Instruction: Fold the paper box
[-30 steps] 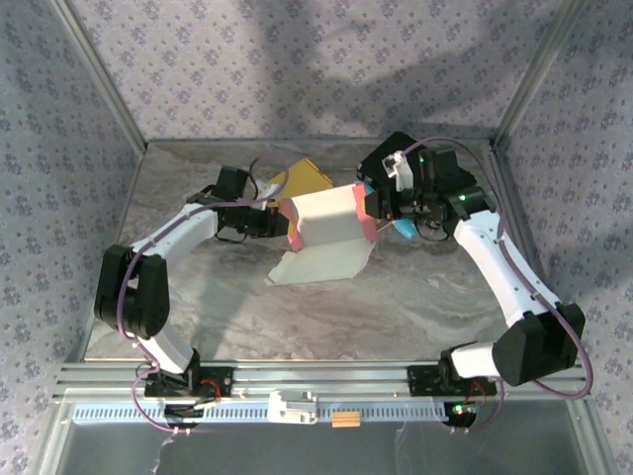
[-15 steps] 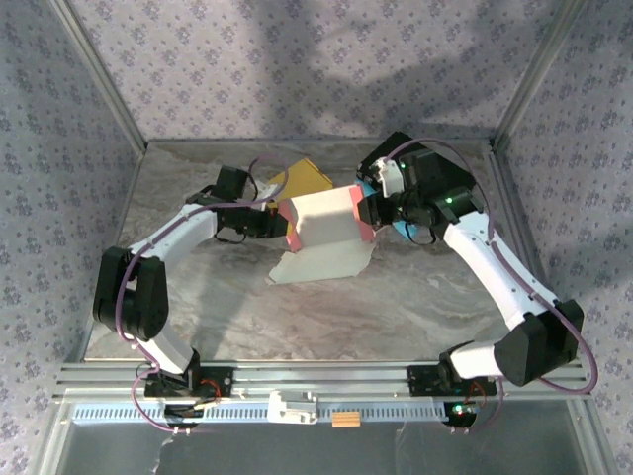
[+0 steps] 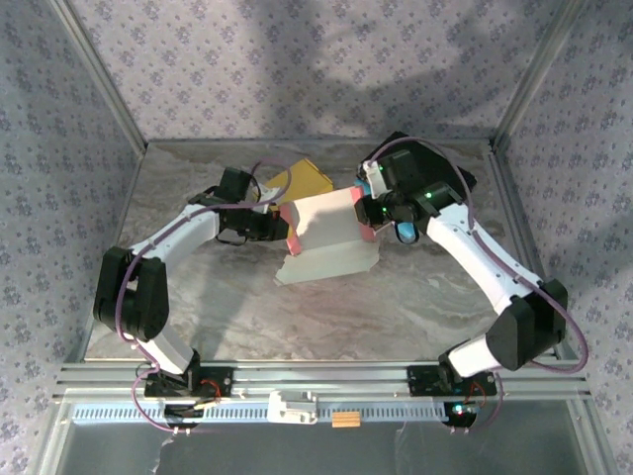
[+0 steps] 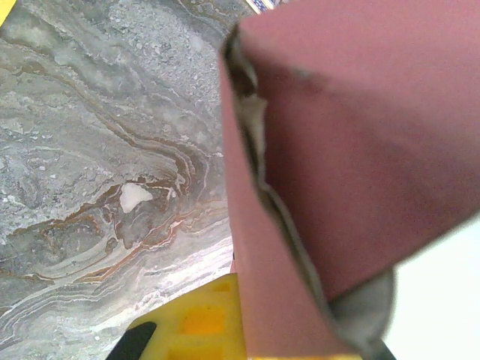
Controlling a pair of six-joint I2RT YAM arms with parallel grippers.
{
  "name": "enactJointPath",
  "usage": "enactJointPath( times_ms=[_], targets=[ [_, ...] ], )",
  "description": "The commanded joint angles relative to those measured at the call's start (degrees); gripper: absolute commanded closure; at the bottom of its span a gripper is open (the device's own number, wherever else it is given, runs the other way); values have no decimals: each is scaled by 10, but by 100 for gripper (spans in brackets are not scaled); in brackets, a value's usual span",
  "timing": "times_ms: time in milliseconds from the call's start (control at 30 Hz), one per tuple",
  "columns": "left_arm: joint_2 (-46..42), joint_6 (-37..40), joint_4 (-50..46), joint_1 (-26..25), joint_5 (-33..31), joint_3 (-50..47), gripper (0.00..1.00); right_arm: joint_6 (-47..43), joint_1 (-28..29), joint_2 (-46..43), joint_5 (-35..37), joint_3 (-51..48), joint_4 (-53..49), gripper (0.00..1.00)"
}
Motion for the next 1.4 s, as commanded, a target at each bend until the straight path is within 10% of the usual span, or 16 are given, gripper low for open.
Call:
enactJointPath(
  times_ms=[0, 700, 1167, 1367],
  targets=[
    [-27, 19, 0, -13, 27, 25, 100, -5, 20, 23, 50, 28, -33, 72],
    [-11, 14, -26, -37, -29, 37, 100, 56, 104, 124, 303, 113, -133, 100],
    [-14, -185, -73, -171, -342, 10, 100, 285, 151, 205, 418, 81, -234, 100],
    [-13, -218, -41, -184, -352, -19, 100, 316, 169, 219, 428, 66, -220, 100]
  ],
)
